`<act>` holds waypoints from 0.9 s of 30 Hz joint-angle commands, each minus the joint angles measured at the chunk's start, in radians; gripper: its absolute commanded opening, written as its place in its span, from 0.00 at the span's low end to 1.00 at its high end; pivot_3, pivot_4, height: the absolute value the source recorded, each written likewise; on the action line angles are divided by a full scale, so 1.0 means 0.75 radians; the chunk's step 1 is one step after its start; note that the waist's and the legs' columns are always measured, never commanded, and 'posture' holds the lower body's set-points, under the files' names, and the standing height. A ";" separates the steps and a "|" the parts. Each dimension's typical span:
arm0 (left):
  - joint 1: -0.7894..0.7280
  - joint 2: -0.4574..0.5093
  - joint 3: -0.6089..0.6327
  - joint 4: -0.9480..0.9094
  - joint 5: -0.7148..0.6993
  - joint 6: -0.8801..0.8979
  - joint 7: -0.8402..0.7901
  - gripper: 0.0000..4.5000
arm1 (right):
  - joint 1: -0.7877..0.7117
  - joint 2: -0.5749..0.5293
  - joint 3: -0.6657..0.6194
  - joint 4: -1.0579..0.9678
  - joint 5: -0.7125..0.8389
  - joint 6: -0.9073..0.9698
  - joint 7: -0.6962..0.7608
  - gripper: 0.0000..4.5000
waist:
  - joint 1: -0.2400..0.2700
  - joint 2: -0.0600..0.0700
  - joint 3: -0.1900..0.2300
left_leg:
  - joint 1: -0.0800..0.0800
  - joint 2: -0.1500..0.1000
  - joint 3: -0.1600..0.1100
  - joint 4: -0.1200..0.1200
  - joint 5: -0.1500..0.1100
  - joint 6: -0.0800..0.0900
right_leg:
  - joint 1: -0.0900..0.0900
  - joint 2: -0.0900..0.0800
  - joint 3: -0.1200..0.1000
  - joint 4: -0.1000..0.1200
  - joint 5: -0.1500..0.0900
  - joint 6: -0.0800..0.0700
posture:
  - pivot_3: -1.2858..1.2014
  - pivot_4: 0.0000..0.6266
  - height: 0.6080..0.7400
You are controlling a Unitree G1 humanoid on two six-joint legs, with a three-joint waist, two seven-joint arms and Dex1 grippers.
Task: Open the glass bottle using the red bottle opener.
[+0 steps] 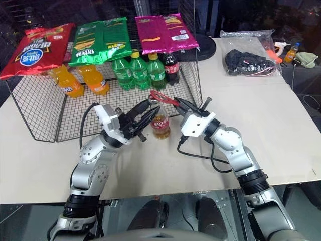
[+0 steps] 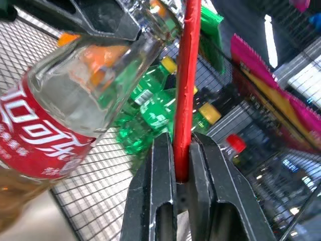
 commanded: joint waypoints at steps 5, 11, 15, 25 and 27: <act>-0.001 -0.010 -0.019 0.010 0.016 0.020 0.021 0.23 | -0.063 0.041 0.130 0.210 -0.293 -0.265 -0.253 0.00 | -0.001 0.000 -0.001 | 0.001 0.000 0.002 0.000 0.000 0.000 | 0.000 0.000 0.002 0.000 0.000 0.000 | 0.52 0.24 1.00; -0.007 -0.017 -0.022 0.011 0.018 0.027 0.025 0.23 | -0.105 0.050 0.164 0.332 -0.387 -0.350 -0.379 0.00 | -0.002 0.000 -0.001 | 0.010 0.000 0.006 -0.004 0.000 0.000 | 0.006 0.001 0.006 0.001 0.000 0.000 | 0.52 0.24 1.00; -0.013 -0.019 -0.024 0.019 0.024 0.025 0.025 0.23 | -0.136 0.056 0.184 0.380 -0.429 -0.376 -0.433 0.00 | -0.002 0.000 -0.001 | 0.021 0.001 0.009 -0.007 0.000 0.000 | 0.013 0.003 0.009 0.000 0.000 0.000 | 0.52 0.24 1.00; -0.018 -0.025 -0.029 0.035 0.034 0.018 0.030 0.23 | -0.175 -0.041 0.166 0.370 -0.476 -0.434 -0.483 0.00 | -0.002 0.000 -0.001 | 0.021 0.003 0.010 -0.007 0.000 0.000 | 0.013 0.004 0.010 0.000 0.000 0.000 | 0.52 0.24 1.00; -0.019 -0.026 -0.030 0.039 0.035 0.016 0.029 0.23 | -0.206 -0.077 0.155 0.375 -0.474 -0.453 -0.480 0.00 | -0.001 0.000 -0.001 | 0.021 0.003 0.010 -0.007 0.000 0.000 | 0.013 0.004 0.010 -0.001 0.000 0.000 | 0.52 0.24 1.00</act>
